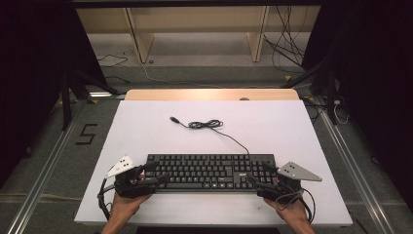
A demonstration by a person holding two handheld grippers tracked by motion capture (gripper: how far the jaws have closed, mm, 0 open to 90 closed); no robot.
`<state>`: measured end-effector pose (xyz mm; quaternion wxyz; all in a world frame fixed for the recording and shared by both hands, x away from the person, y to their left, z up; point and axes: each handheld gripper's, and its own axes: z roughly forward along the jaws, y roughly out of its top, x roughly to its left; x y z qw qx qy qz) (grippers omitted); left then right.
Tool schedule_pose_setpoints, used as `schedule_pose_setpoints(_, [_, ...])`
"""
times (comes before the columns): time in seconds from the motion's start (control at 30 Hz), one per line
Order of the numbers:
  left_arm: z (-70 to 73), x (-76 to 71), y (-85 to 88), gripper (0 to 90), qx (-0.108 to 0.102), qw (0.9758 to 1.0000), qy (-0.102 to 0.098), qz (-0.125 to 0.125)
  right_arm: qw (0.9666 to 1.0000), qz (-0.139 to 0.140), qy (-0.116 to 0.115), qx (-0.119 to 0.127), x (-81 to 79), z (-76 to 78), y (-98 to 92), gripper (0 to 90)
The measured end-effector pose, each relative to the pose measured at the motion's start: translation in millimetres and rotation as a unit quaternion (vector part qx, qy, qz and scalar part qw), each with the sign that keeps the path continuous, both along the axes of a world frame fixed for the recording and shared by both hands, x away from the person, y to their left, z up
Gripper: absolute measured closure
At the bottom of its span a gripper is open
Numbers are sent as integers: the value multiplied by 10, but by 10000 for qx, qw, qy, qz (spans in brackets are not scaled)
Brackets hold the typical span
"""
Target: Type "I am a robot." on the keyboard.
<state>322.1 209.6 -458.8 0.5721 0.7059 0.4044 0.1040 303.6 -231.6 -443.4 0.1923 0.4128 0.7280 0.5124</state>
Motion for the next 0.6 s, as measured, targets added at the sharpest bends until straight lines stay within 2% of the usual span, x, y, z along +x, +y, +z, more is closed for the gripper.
schedule_pose_setpoints(0.3, [-6,8,5,251,7,10000,20,9,10000,14,33,37,27,3,25,301])
schedule_pose_setpoints(0.6, [-17,21,18,251,19,10000,61,40,9998,175,115,61,101,19,165,310])
